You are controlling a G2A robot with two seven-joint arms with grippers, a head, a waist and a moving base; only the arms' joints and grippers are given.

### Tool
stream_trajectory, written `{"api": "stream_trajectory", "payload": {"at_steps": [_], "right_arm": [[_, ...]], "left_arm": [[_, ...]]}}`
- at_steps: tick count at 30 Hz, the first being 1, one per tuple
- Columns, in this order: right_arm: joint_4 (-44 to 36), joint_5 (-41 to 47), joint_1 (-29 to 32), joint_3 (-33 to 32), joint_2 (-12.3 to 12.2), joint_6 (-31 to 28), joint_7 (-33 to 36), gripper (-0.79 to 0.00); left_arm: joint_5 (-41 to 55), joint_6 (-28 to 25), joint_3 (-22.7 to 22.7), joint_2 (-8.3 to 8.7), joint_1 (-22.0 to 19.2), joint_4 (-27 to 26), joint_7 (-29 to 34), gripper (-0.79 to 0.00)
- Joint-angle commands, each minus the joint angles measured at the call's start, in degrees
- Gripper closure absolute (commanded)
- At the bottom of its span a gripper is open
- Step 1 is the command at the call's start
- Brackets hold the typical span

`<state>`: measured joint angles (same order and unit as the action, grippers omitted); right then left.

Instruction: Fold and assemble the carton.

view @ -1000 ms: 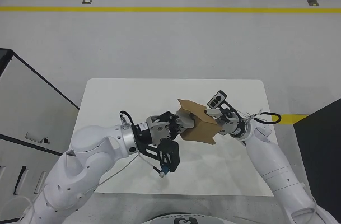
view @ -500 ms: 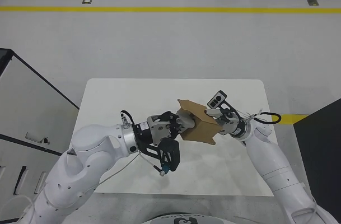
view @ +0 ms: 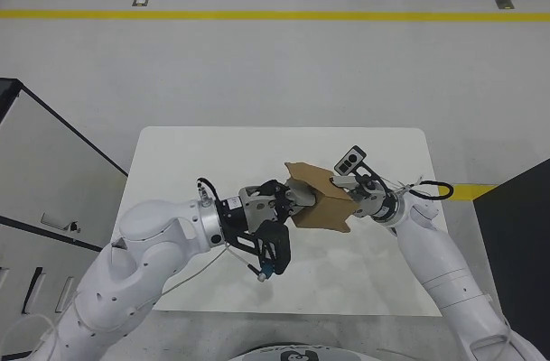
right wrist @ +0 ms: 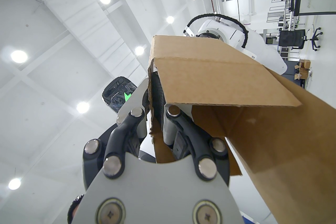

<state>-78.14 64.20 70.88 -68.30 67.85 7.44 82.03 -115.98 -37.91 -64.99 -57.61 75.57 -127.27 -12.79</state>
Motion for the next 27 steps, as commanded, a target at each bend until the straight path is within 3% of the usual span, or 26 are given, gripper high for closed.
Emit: {"api": "stream_trajectory", "payload": {"at_steps": [1,27], "right_arm": [[0.00,0.00,0.00,0.00,0.00,0.00,0.00,0.000],[0.00,0.00,0.00,0.00,0.00,0.00,0.00,0.000]], "left_arm": [[0.11,0.09,-0.31,0.03,-0.08,0.02,0.14,0.000],[-0.01,1.05,0.32,0.14,0.42,-0.32,0.45,0.000]]}}
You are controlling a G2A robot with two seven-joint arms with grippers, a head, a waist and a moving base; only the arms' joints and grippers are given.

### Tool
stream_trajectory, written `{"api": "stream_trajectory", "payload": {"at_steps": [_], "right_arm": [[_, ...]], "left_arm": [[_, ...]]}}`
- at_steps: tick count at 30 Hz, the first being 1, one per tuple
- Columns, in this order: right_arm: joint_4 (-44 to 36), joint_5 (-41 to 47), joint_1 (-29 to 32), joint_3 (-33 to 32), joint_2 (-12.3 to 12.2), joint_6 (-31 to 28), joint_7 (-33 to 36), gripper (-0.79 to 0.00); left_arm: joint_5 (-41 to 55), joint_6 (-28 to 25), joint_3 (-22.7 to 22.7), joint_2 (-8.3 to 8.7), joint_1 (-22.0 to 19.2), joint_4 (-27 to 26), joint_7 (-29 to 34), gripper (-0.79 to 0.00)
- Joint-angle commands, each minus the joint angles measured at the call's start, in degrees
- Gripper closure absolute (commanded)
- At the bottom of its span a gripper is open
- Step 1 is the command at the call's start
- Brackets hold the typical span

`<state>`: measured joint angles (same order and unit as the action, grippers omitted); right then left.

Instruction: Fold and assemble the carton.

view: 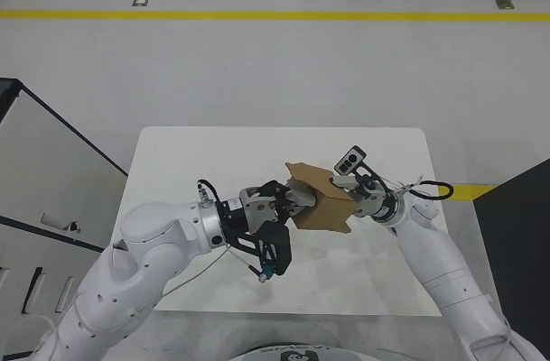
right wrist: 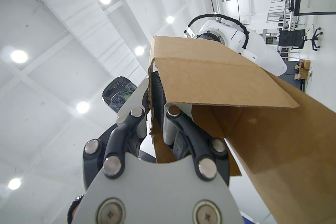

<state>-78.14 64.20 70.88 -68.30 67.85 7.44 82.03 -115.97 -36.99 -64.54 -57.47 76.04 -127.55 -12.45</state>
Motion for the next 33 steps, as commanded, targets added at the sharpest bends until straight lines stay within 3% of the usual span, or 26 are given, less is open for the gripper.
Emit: {"api": "stream_trajectory", "payload": {"at_steps": [1,15,25,33], "right_arm": [[0.00,0.00,0.00,0.00,0.00,0.00,0.00,0.000],[0.00,0.00,0.00,0.00,0.00,0.00,0.00,0.000],[-2.51,-0.32,1.82,-1.08,-0.11,-1.99,-2.95,0.000],[-4.90,-1.66,3.72,-4.39,-0.61,-6.03,-3.68,0.000]], "left_arm": [[0.08,0.26,-0.33,0.02,-0.04,-0.06,0.19,0.000],[-0.01,0.62,-0.47,0.12,0.76,-1.05,0.99,0.000],[0.03,0.30,-4.75,0.76,2.88,-2.69,0.73,0.000],[-0.13,1.16,-11.35,1.43,5.64,-4.60,2.14,0.000]]}}
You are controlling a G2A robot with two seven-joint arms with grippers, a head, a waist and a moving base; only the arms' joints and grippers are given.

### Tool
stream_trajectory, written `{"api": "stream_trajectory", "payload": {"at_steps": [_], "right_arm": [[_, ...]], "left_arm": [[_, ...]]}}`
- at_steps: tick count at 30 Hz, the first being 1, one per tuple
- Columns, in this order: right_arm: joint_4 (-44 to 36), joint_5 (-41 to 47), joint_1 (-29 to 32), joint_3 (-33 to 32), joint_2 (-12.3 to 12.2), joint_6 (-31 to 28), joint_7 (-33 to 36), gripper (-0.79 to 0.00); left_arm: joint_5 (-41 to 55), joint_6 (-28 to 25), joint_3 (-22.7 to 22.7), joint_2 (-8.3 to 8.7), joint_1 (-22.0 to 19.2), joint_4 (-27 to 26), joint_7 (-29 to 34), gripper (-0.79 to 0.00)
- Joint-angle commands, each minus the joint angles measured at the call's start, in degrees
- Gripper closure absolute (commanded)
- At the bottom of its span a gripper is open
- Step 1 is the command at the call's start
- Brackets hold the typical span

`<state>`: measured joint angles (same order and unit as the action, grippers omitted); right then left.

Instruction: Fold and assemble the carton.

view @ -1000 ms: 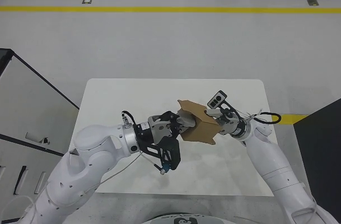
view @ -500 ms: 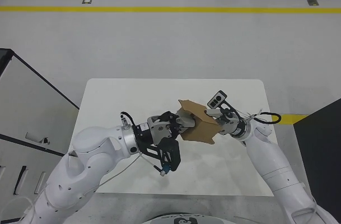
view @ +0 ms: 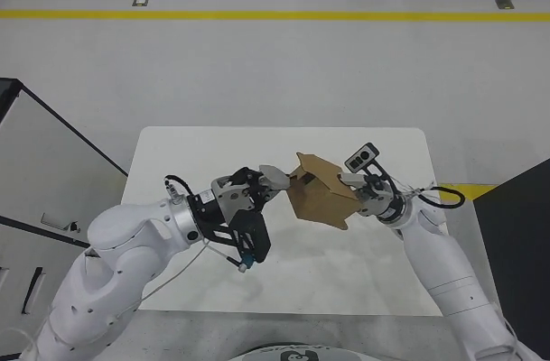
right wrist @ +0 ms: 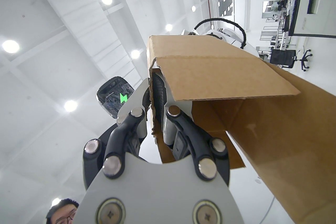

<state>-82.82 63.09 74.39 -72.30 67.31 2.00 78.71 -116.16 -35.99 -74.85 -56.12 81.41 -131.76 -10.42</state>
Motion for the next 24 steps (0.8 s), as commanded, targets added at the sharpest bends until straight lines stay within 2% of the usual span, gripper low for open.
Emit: {"api": "stream_trajectory", "payload": {"at_steps": [1,4,7,15,24], "right_arm": [[-0.50,-1.82,0.42,-0.93,-0.19,-1.47,-1.25,0.000],[-1.96,-5.28,1.36,-1.78,-0.52,-2.17,-3.42,0.000],[-3.45,-9.32,2.04,-2.15,-0.81,-2.53,-5.93,0.000],[-6.68,-15.36,3.20,-2.66,-1.31,-3.32,-8.81,0.000],[-8.10,-12.32,4.44,-4.06,-1.44,-7.01,-6.58,0.000]], "left_arm": [[-0.07,0.30,-2.06,0.16,0.47,-0.88,0.36,0.000],[0.04,0.93,-4.39,0.31,0.96,-2.54,0.44,0.000],[-0.78,1.45,-4.82,0.38,0.24,-2.88,-0.73,0.000],[-5.60,0.65,0.70,0.23,-3.29,-2.88,-1.28,0.000],[-5.19,0.06,4.06,-0.17,-4.02,-2.88,2.07,0.000]]}}
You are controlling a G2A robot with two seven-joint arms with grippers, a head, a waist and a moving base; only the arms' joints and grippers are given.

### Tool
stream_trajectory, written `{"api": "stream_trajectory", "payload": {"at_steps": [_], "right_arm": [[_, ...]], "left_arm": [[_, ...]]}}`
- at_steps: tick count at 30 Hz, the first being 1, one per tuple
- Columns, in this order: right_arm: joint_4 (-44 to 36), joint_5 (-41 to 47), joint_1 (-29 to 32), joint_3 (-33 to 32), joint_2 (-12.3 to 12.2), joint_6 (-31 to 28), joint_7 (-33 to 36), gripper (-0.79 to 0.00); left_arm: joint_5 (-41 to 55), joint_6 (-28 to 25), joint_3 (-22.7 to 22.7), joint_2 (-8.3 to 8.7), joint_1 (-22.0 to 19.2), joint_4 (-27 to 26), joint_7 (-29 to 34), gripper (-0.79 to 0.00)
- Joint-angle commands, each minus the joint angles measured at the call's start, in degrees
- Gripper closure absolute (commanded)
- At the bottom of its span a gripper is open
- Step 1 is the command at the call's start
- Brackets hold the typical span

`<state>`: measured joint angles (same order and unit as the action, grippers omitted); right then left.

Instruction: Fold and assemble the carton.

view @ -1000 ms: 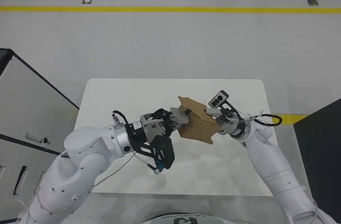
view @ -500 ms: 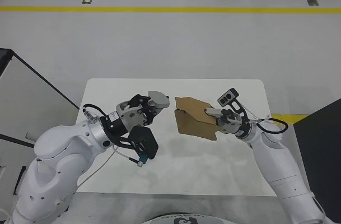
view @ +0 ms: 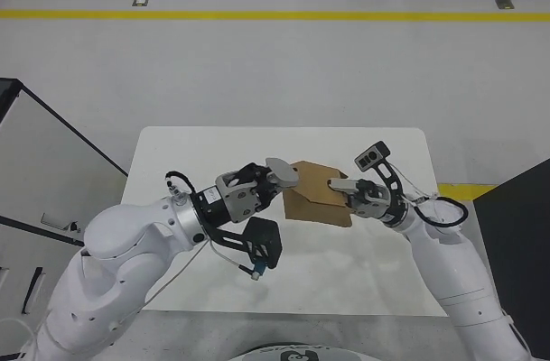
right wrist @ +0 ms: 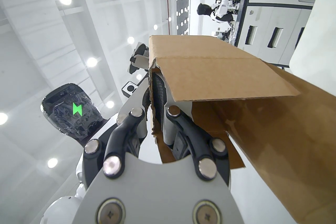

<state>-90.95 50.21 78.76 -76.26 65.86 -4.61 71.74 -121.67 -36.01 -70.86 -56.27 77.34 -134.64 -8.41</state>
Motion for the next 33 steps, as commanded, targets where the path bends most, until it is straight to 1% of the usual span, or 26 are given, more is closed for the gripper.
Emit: {"api": "stream_trajectory", "payload": {"at_steps": [1,8,14,22,27,33], "right_arm": [[0.07,1.41,0.13,-0.16,0.04,-0.81,0.92,0.000],[1.32,6.86,-0.03,-0.08,0.33,-2.60,4.10,0.000],[2.38,9.13,-0.66,0.54,0.56,-2.71,6.06,0.000],[3.31,9.60,-1.52,1.43,0.80,-2.66,6.81,0.000],[3.94,9.96,-2.15,1.91,0.93,-2.51,7.34,0.000],[3.94,9.96,-2.15,1.91,0.93,-2.51,7.34,0.000]], "left_arm": [[0.51,0.13,0.06,-0.04,0.06,0.00,0.16,0.000],[1.97,0.65,-0.11,-0.08,0.86,0.00,-0.12,0.000],[2.22,0.56,0.64,-0.08,1.26,0.00,-1.17,0.000],[1.68,0.48,1.98,-0.16,1.01,0.00,-1.11,0.000],[1.68,1.35,2.19,-0.26,1.57,0.00,0.81,0.000],[1.68,1.35,2.19,-0.26,1.57,0.00,0.81,0.000]]}}
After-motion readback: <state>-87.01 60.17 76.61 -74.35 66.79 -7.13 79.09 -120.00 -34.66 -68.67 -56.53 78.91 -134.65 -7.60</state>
